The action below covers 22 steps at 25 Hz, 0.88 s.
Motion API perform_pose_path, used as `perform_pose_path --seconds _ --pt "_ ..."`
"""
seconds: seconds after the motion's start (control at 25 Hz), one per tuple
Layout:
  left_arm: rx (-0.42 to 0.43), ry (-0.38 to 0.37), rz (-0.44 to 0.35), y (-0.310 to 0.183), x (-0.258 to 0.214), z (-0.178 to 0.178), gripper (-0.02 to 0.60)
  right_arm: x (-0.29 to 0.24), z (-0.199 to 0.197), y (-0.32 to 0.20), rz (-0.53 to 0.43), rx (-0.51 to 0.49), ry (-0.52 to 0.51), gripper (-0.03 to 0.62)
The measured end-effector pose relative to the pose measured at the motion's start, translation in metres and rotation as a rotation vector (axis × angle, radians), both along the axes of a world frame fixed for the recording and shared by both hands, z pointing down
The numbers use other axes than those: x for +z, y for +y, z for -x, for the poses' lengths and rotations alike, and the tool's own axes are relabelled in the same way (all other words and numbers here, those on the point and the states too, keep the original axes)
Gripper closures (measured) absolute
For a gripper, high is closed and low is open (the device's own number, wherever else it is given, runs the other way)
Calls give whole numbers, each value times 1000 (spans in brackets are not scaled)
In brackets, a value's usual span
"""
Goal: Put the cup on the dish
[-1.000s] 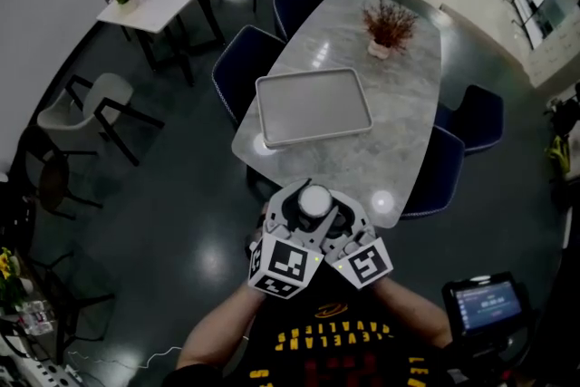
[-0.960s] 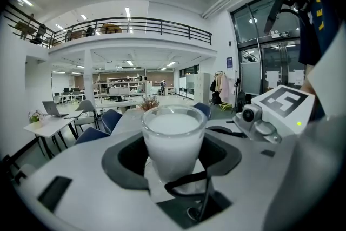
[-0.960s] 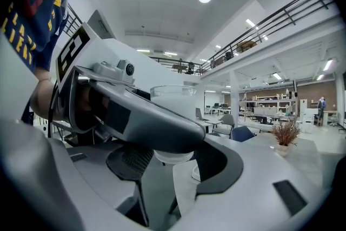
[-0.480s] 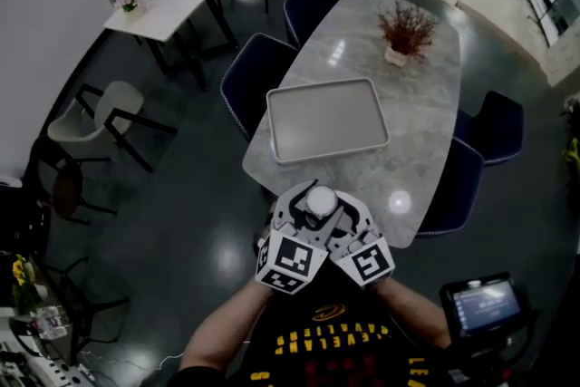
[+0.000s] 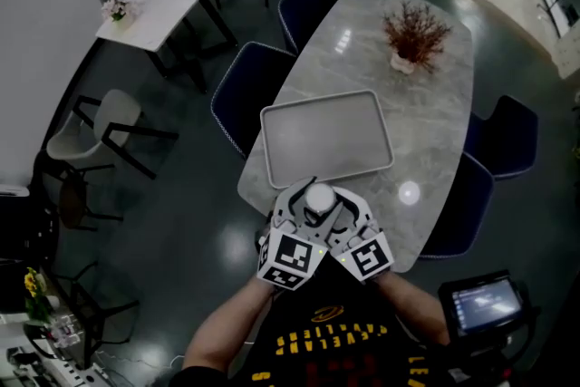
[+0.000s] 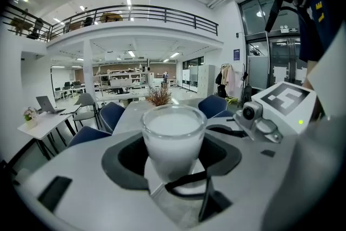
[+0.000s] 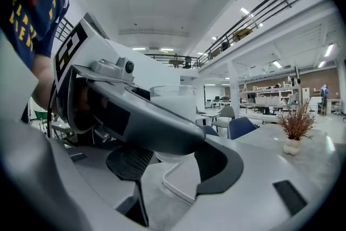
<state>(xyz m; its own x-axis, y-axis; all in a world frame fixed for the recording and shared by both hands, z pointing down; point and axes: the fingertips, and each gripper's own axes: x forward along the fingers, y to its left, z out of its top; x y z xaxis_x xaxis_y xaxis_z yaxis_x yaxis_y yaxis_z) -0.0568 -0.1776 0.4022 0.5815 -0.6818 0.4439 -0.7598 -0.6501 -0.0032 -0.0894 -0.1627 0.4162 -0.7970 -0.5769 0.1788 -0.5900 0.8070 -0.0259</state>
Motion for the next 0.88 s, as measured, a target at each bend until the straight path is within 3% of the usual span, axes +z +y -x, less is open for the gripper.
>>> perform_pose_path --seconds 0.88 --pt "-3 -4 30 -111 61 -3 324 63 -4 -111 28 -13 130 355"
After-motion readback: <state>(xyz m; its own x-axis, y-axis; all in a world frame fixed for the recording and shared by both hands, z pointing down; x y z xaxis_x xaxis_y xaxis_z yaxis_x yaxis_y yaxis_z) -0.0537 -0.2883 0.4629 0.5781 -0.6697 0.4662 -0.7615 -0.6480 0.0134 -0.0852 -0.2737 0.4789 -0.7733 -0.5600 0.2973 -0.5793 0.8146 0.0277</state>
